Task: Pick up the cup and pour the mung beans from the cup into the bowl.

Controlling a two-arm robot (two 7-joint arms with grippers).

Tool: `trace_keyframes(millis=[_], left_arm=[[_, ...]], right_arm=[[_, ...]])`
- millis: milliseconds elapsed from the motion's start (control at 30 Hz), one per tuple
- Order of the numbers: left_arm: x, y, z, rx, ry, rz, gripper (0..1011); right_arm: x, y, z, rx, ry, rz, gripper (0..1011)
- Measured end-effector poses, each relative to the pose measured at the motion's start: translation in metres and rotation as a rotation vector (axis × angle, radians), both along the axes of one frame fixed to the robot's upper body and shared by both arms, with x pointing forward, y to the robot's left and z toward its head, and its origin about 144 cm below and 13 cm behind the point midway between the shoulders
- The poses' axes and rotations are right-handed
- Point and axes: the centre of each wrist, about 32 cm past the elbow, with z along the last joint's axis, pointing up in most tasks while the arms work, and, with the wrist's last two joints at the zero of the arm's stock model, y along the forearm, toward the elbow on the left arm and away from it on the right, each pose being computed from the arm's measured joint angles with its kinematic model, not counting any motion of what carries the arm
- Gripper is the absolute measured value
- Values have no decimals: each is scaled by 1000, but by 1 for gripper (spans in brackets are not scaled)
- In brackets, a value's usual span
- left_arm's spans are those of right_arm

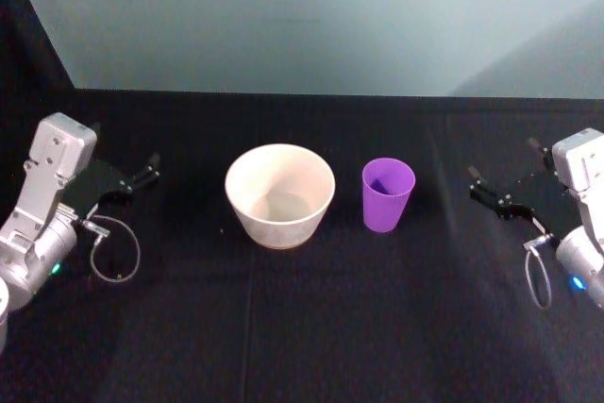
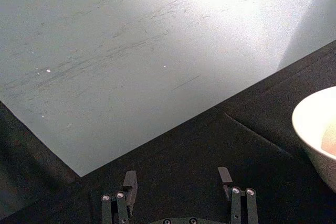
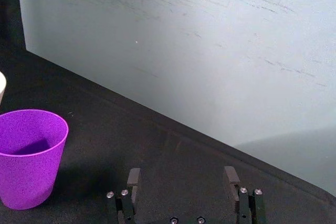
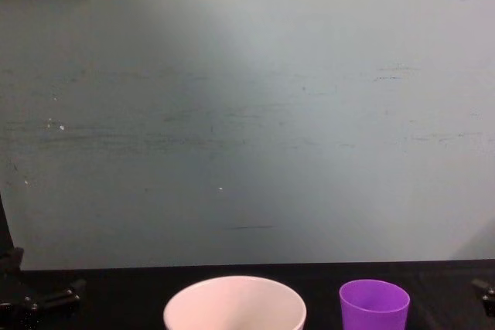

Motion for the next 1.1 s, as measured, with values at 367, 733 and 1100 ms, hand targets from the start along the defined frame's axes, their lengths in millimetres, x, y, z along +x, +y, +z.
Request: trace_keyframes(millis=[367,733,1100], left_arm=[[0,0,0,0,0,0,1000],[0,0,0,0,0,0,1000],[0,0,0,0,0,0,1000]], right_arm=[[0,0,0,0,0,0,1002],[0,0,0,0,0,0,1002],[0,0,0,0,0,0,1003]])
